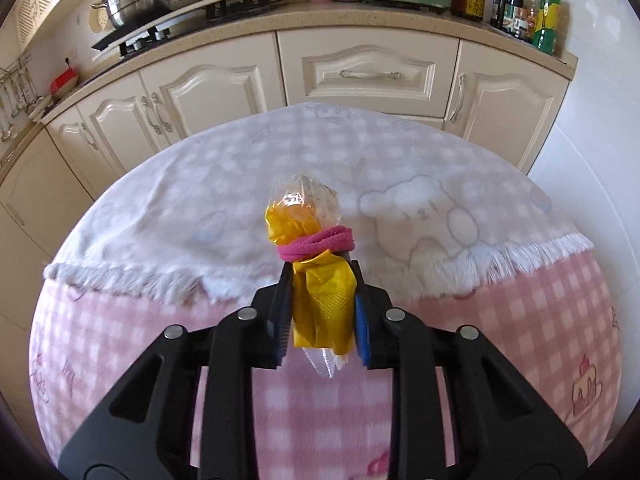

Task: Collect trash
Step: 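Carry the yellow bag over the blue bucket and open the right tool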

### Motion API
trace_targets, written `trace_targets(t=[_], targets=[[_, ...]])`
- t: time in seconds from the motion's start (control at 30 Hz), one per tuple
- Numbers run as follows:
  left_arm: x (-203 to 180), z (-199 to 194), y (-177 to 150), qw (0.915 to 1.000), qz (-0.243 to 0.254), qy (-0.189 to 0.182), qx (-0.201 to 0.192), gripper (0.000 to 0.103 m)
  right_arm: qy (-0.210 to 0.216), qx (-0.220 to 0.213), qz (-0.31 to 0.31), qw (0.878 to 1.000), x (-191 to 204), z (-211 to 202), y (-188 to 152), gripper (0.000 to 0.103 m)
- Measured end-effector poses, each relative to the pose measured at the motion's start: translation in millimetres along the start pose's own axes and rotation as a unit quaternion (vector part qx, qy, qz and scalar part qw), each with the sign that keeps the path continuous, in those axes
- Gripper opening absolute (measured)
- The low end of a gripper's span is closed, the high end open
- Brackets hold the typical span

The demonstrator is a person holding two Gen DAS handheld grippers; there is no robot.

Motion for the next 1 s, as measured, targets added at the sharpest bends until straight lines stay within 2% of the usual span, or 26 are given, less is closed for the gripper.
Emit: trace_targets(t=[0.13, 0.33, 0.47, 0.6, 0.8, 1.0], targets=[[11, -19, -7, 0.9999, -0.008, -0.003, -0.007, 0.061, 0.015, -0.023, -0.007, 1.000, 20, -32, -7, 0.025], [35, -42, -21, 0.9998, -0.016, 0.001, -0.009, 0.062, 0.056, -0.060, -0.035, 0.996, 74, -83, -13, 0.025], [62, -53, -28, 0.9995, -0.026, 0.014, -0.011, 0.063, 0.110, -0.085, -0.060, 0.988, 133, -113, -12, 0.025], [95, -60, -36, 0.9984, -0.049, 0.025, -0.012, 0.063, 0.178, -0.100, -0.093, 0.975, 210, -132, -10, 0.025], [160, -61, -42, 0.9943, -0.092, 0.052, -0.016, 0.063, 0.241, -0.090, -0.148, 0.955, 324, -129, -19, 0.025], [243, -42, -51, 0.9848, -0.152, 0.084, -0.004, 0.064, 0.268, -0.040, -0.192, 0.943, 412, -82, -46, 0.025]])
Point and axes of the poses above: each gripper's, at about its wrist camera, not at the fingertips, and z roughly the way its jaws point, x to its left, y to its top, the point moved 5 cm from there along z, roughly the way its jaws point, and after that the axes turned 15 degrees about -z, right-handed, at the moved point
